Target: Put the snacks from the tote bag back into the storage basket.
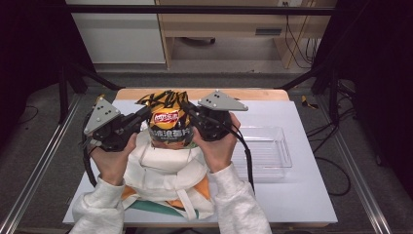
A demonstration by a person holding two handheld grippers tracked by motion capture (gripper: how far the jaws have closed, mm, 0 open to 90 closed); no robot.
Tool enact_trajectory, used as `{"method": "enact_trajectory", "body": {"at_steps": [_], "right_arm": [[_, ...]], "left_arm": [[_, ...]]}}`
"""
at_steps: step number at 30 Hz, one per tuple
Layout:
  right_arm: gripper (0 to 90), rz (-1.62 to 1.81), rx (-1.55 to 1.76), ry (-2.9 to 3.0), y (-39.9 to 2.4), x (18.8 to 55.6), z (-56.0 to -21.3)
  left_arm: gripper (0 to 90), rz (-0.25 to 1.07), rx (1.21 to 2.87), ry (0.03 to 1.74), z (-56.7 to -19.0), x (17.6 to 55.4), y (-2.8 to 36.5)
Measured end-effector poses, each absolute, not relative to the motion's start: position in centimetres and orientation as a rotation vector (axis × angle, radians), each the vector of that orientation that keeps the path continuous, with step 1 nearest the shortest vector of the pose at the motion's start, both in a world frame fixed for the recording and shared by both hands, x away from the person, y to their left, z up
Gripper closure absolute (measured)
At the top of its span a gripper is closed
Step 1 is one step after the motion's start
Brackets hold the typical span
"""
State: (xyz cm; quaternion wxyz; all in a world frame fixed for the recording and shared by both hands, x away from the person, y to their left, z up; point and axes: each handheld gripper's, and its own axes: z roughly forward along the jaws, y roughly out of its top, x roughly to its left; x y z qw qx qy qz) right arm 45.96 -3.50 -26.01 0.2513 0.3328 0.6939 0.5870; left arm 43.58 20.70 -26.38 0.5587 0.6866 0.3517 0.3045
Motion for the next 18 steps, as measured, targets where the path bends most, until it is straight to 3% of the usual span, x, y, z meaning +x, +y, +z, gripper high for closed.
{"method": "enact_trajectory", "body": {"at_steps": [18], "right_arm": [[90.0,1.567,0.941,1.813,-7.5,45.5,-24.6]], "left_arm": [[90.0,0.712,1.619,0.768,-25.0,44.6,16.6]]}}
